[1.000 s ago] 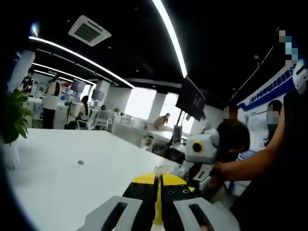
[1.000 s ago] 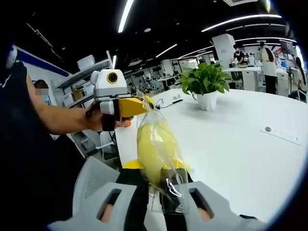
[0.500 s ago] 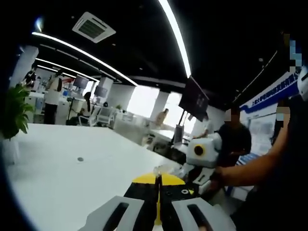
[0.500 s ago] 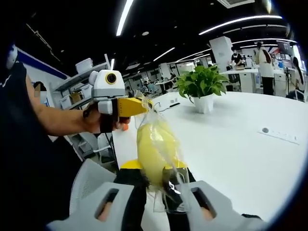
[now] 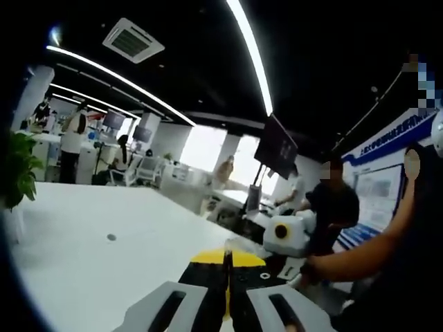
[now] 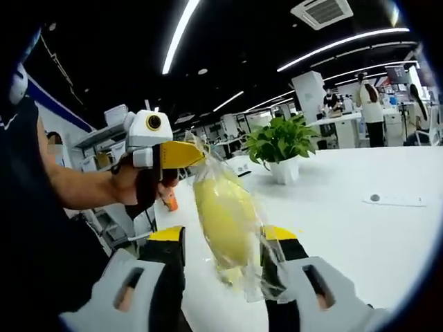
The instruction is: Compare the silicone blocks by pressing each to a similar depth, holding the contact briefly, and releasing to observe deformation and rebound differences across the visible hardness samples.
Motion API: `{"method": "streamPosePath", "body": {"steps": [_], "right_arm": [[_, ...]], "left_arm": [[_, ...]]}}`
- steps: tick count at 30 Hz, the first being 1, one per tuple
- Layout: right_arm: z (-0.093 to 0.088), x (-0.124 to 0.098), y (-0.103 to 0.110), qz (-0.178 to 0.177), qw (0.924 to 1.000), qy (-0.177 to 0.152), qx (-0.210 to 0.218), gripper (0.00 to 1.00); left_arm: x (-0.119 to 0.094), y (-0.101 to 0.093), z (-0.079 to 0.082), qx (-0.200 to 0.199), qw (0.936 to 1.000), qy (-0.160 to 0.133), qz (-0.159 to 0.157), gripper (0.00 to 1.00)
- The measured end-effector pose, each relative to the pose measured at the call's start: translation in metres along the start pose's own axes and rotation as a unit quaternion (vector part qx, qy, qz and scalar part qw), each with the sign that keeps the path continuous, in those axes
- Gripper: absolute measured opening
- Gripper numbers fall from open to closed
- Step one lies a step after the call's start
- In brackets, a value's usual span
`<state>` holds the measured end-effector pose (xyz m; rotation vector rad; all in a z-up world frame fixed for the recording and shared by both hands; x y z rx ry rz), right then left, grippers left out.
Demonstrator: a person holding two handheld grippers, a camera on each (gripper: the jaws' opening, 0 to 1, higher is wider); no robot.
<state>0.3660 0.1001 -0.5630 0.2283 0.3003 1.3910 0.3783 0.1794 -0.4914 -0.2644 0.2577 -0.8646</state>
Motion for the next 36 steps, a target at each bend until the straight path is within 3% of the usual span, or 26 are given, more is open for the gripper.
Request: {"method": "streamPosePath", "body": {"steps": [3, 6, 23, 32, 36], "right_arm": [[0.001, 0.0, -0.003, -0.016, 0.9998, -0.012, -0.002, 0.67], [0.001, -0.003, -0.013, -0.052, 0.9985, -0.013, -0.013, 0.96], [0.012, -0.034, -0.024, -0.119, 0.9918, -0.026, -0.039, 0.97], [0.004, -0.082, -0.031, -0.172, 0.9829, -0.042, -0.048, 0.97], [-0.006, -0.099, -0.034, -0.197, 0.9784, -0.02, -0.059, 0.97]], "left_arm": [[0.001, -0.001, 0.003, -0.005, 1.0, -0.006, -0.002, 0.0], [0.0, -0.001, 0.006, -0.012, 0.9998, -0.014, -0.003, 0.0], [0.005, 0.001, 0.018, -0.042, 0.9987, -0.026, -0.005, 0.0], [0.021, 0.003, 0.014, -0.06, 0.9979, -0.023, 0.008, 0.0], [0.028, 0.01, 0.007, -0.079, 0.9965, -0.021, 0.021, 0.0]]}}
Point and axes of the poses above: the point that each gripper's makers call its tool centre point, and the gripper's own axes: x roughly forward along the fingers, y roughly to its left, z roughly out of its top, the point moved 4 cm from there along -x, roughly backward along the fingers, and after that the axes turned 14 degrees about z, right-handed, at the moved point
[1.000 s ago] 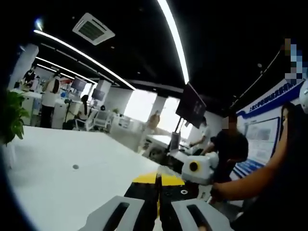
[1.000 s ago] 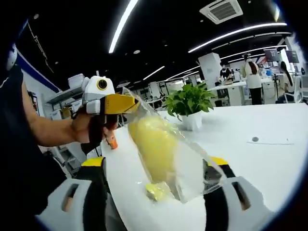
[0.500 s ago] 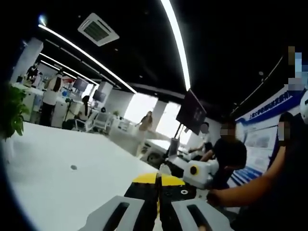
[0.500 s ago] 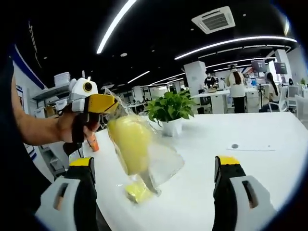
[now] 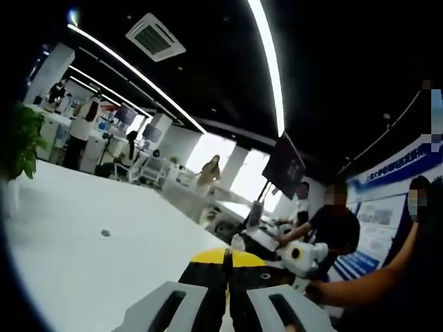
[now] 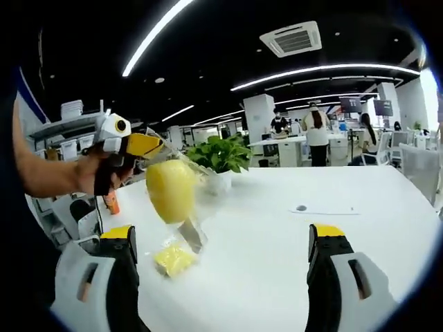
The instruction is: Compare the silicone blocks by pressing each to a similar depth, holding the contact briefly, and releasing to observe deformation and rebound differences across the visible hardness samples.
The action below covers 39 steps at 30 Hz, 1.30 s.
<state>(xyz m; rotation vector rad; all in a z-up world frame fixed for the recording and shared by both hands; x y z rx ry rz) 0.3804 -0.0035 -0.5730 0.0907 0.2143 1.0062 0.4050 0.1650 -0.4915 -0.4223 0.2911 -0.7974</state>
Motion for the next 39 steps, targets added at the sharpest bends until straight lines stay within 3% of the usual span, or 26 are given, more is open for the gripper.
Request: {"method": "streamPosePath", "body": {"steps": [2, 17, 24, 39], "right_arm": [[-0.007, -0.006, -0.003, -0.009, 0.9998, 0.016, -0.006, 0.97], [-0.048, -0.029, -0.003, -0.031, 0.9985, 0.045, 0.009, 0.97], [-0.059, -0.035, -0.003, -0.037, 0.9978, 0.05, 0.021, 0.97], [-0.078, -0.041, -0.002, -0.045, 0.9963, 0.065, 0.035, 0.97]], "left_arm": [[0.003, 0.003, -0.004, -0.009, 0.9999, 0.002, 0.005, 0.0], [0.016, 0.023, -0.036, -0.062, 0.9973, 0.016, 0.035, 0.0], [0.022, 0.026, -0.054, -0.092, 0.9948, 0.024, 0.035, 0.0], [0.036, 0.044, -0.109, -0.149, 0.9856, 0.065, 0.047, 0.0]]}}
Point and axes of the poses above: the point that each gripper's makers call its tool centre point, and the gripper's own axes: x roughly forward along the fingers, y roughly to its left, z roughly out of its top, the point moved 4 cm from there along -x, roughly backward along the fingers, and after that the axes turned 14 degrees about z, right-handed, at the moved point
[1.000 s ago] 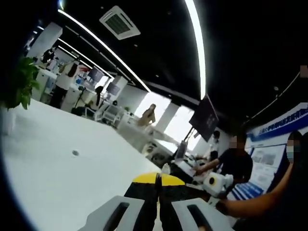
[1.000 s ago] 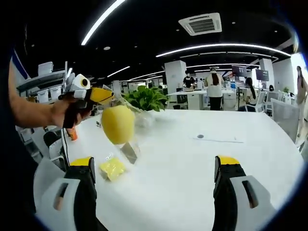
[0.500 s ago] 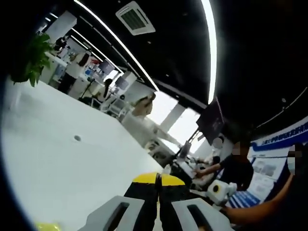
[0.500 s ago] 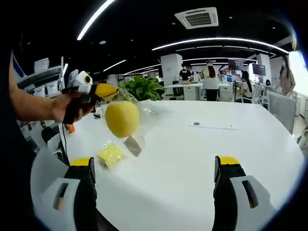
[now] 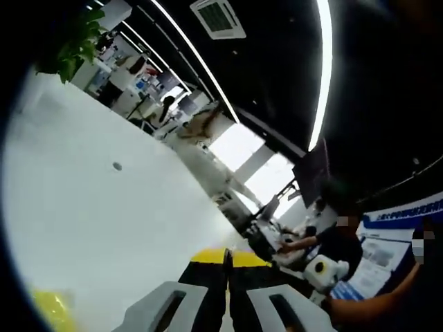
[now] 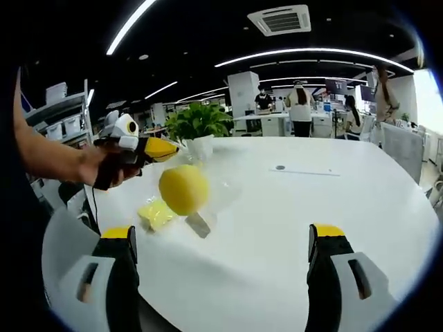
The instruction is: Compare the silicone blocks by pressing each to a similar depth, holding the contact briefly, and releasing to observe deformation and rebound differences across the visible hardness samples.
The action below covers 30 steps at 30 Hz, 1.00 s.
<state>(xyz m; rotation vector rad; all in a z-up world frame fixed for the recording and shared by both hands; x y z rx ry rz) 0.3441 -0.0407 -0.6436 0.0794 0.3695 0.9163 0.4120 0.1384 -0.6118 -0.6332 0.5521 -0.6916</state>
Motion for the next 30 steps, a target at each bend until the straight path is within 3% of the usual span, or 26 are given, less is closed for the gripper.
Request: {"method": "streamPosePath", "body": {"steps": [7, 11, 13, 17, 25, 27, 30], "right_arm": [[-0.01, -0.001, 0.0, -0.001, 0.9999, 0.008, 0.012, 0.97], [-0.012, -0.001, 0.0, -0.002, 0.9998, 0.01, 0.017, 0.97], [-0.013, -0.001, 0.002, 0.001, 0.9996, 0.011, 0.026, 0.97], [-0.017, -0.002, 0.002, -0.001, 0.9995, 0.013, 0.028, 0.96], [-0.021, -0.004, -0.001, -0.009, 0.9992, 0.015, 0.035, 0.97], [-0.022, -0.004, -0.001, -0.01, 0.9992, 0.016, 0.036, 0.97], [-0.022, -0.003, -0.001, -0.009, 0.9991, 0.016, 0.038, 0.97]], "left_arm": [[0.003, 0.015, -0.019, -0.025, 0.9995, 0.017, 0.011, 0.0], [0.007, 0.024, -0.024, -0.046, 0.9986, 0.018, 0.018, 0.0], [0.009, 0.03, -0.024, -0.077, 0.9967, 0.014, 0.021, 0.0], [0.011, 0.041, -0.026, -0.088, 0.9956, 0.011, 0.031, 0.0], [0.018, 0.063, -0.025, -0.044, 0.9961, -0.007, 0.076, 0.0], [0.018, 0.072, -0.024, 0.001, 0.9955, -0.016, 0.094, 0.0], [0.02, 0.082, -0.028, 0.016, 0.9936, -0.014, 0.111, 0.0]]}}
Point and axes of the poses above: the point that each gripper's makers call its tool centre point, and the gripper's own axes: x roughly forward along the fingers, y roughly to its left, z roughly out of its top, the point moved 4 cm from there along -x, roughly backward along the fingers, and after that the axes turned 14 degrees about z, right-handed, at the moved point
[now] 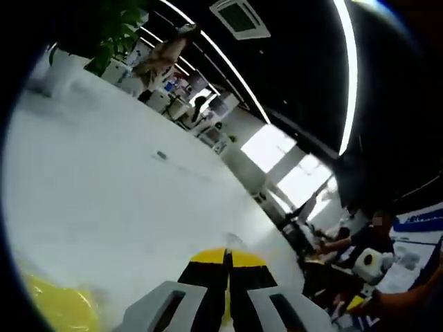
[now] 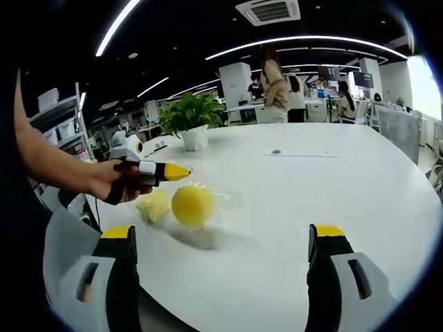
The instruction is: Compare the silicone blocks by pressing each to a similar depth, holding the contact briefly, and releasing to observe deformation and rebound differences across the visible hardness samples.
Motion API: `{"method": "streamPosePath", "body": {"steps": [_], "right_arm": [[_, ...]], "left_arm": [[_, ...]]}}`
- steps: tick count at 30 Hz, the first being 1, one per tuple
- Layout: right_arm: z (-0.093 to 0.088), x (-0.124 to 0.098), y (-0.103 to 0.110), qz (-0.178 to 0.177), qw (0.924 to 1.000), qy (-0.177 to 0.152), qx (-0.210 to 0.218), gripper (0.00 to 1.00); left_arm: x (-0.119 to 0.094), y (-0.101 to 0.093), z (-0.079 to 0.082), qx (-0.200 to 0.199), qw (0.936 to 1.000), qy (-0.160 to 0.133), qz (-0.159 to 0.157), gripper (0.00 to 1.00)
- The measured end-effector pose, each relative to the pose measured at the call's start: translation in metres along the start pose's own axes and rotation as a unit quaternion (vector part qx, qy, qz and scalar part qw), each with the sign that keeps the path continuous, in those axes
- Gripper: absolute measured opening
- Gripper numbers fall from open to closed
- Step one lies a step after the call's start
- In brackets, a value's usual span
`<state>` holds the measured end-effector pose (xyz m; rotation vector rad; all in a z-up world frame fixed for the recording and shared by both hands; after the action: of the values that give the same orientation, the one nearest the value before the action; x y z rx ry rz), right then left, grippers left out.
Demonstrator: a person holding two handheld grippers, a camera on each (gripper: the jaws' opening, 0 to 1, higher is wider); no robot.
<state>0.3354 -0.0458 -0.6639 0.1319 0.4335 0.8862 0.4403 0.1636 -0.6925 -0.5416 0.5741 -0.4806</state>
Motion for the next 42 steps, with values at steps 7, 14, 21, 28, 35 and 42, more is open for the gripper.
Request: {"method": "streamPosePath", "body": {"steps": [7, 14, 21, 28, 35, 42], "right_arm": [[-0.001, 0.0, 0.0, 0.001, 1.0, 0.0, 0.004, 0.97], [-0.001, 0.001, 0.002, 0.001, 1.0, -0.001, 0.007, 0.97], [-0.001, -0.003, 0.002, -0.004, 1.0, 0.0, 0.007, 0.96], [-0.004, -0.004, 0.003, -0.005, 0.9999, 0.002, 0.012, 0.96], [-0.003, 0.0, 0.006, 0.0, 0.9999, 0.002, 0.015, 0.96], [0.0, 0.002, 0.009, 0.003, 0.9999, 0.005, 0.011, 0.96]], "left_arm": [[0.005, 0.013, -0.006, 0.013, 0.9993, 0.011, 0.032, 0.0], [0.008, 0.024, -0.016, 0.038, 0.997, 0.03, 0.06, 0.0], [0.015, 0.035, -0.025, 0.06, 0.9933, 0.053, 0.084, 0.0], [0.018, 0.047, -0.03, 0.107, 0.9856, 0.062, 0.116, 0.0], [0.02, 0.05, -0.035, 0.141, 0.9796, 0.077, 0.12, 0.01], [0.023, 0.062, -0.041, 0.157, 0.9732, 0.099, 0.136, 0.03]]}}
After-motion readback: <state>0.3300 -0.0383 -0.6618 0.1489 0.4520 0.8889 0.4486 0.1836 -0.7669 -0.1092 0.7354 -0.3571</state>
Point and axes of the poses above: the point that each gripper's makers call its tool centre point, and the gripper's own axes: x roughly forward along the fingers, y roughly to its left, z roughly out of its top, the point moved 4 cm from there along -x, roughly backward along the fingers, and after that the axes turned 14 degrees about z, right-handed, at the moved point
